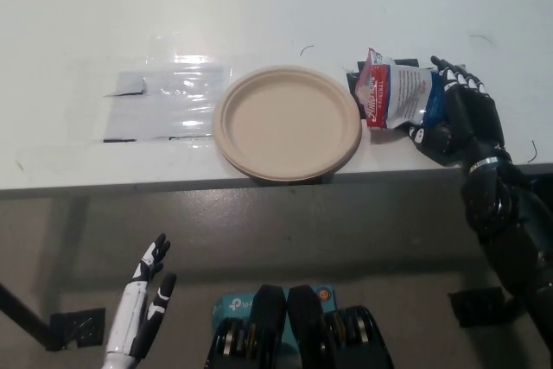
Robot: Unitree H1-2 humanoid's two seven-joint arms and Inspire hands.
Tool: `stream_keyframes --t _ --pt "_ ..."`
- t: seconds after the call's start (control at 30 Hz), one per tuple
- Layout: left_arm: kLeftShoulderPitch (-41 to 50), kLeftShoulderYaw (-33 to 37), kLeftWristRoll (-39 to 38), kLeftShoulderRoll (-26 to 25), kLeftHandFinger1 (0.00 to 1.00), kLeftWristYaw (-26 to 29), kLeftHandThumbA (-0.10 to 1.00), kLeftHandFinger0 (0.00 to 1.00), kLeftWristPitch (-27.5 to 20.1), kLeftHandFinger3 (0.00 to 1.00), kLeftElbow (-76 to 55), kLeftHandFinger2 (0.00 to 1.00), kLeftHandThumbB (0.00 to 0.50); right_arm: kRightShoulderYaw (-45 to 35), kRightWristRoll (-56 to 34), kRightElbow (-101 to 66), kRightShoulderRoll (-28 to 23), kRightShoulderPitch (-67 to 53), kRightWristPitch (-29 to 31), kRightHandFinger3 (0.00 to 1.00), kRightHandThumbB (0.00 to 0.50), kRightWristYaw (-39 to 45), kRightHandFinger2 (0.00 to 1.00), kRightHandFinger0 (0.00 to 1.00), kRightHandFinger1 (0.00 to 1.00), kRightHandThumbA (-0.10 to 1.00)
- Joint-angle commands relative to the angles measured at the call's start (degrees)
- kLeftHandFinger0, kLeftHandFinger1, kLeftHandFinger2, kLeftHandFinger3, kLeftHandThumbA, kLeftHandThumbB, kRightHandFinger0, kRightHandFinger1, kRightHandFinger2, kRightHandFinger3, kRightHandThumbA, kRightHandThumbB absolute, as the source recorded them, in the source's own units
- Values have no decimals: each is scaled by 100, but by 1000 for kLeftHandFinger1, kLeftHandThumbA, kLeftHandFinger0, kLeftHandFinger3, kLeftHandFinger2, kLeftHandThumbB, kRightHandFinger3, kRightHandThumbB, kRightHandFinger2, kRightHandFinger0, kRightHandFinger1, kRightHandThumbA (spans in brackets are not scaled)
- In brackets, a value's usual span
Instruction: The robot picks up a small bag of sunflower seeds on the right hand side and take it to the empty plate on the left hand side then pours some sunflower seeds on to the plate.
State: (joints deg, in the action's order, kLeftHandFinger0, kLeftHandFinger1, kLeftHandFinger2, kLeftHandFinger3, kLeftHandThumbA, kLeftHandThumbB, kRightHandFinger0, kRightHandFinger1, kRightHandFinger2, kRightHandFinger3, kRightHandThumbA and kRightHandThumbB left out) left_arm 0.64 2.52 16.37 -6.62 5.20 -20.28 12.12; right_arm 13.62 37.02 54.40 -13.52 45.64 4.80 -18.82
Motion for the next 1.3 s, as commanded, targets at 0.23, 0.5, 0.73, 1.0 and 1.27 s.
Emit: stream_keyframes --t 0.23,0.5,0.73,1.0,1.27 --pt "2 -102 71 -26 1000 177 1000 1000 -165 1000 -217 1000 276 1 -323 512 23 296 279 1000 352 -196 1000 1000 1000 1000" --pt "68 -132 60 -12 1000 174 1000 1000 -184 1000 -252 1000 281 -171 -670 1156 153 335 714 1000 341 -473 1000 939 1000 725" --pt "64 -136 98 0 1000 168 1000 1000 -142 1000 -293 1000 290 -38 -580 1598 239 478 1394 497 86 -1500 612 0 148 -100" --pt "37 -147 76 -14 1000 153 1000 1000 -186 1000 -254 1000 284 -50 -632 1593 246 512 1763 724 71 -1906 837 0 345 -100" --pt "15 -150 64 -16 1000 148 1000 1000 -225 1000 -232 1000 287 133 -534 1650 205 580 2022 881 111 -2292 901 0 443 -100"
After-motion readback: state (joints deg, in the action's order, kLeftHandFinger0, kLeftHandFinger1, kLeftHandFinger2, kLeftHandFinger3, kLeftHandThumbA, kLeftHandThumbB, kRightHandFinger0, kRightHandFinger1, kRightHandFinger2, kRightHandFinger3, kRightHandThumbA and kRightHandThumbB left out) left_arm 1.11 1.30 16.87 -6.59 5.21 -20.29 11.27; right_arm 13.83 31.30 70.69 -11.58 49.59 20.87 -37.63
